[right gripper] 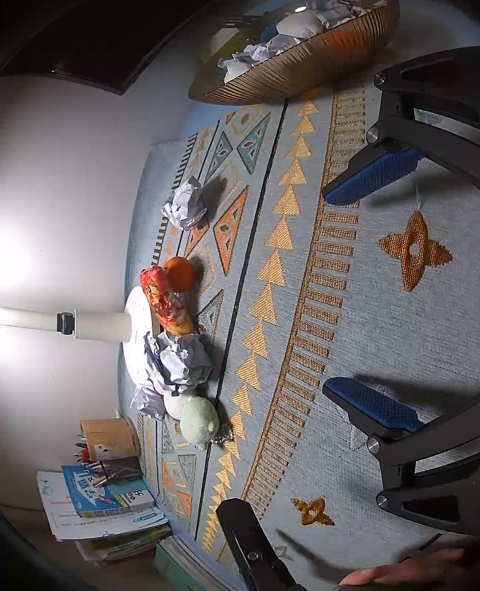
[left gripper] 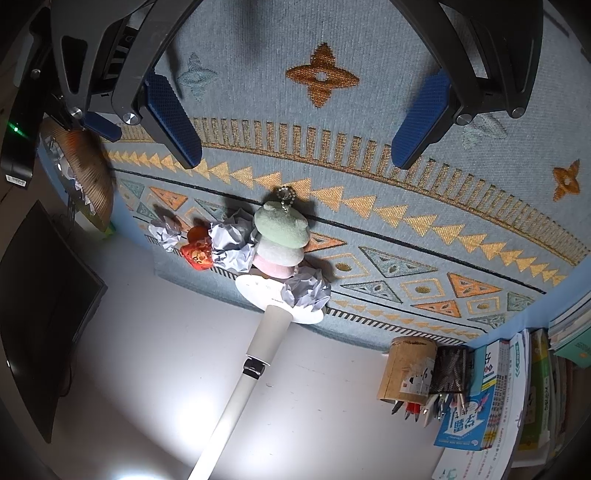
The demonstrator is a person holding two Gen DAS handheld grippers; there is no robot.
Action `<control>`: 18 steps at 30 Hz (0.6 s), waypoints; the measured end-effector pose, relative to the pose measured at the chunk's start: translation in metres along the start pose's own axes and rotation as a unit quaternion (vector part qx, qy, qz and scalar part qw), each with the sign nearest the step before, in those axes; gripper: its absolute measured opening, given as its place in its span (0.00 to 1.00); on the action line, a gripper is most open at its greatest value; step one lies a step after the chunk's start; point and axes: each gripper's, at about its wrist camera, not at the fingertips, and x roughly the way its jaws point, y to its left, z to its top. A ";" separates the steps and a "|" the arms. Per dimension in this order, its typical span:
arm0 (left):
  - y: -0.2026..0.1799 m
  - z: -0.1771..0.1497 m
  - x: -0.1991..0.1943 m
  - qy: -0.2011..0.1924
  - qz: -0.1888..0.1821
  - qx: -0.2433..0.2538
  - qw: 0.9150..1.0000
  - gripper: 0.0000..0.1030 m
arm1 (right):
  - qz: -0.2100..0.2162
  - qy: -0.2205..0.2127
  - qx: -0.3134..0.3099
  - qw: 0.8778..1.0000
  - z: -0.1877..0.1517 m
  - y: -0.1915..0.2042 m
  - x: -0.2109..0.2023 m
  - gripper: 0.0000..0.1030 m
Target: Organize objects
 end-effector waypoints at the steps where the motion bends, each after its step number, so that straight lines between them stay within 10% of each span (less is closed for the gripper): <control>1: 0.000 0.000 0.000 0.000 0.001 0.000 1.000 0.99 | 0.001 -0.001 0.001 1.000 0.000 -0.001 0.000 0.91; 9: -0.003 0.001 0.003 0.011 0.001 0.009 1.000 0.99 | 0.015 -0.002 0.021 1.000 0.000 -0.008 -0.001 0.91; 14: -0.010 0.020 0.033 0.113 -0.026 0.078 0.990 0.99 | 0.039 0.007 0.020 0.999 0.000 -0.009 0.002 0.91; 18: 0.000 0.057 0.042 0.080 -0.012 0.104 0.991 0.99 | 0.049 0.019 0.038 0.998 0.000 -0.015 0.007 0.91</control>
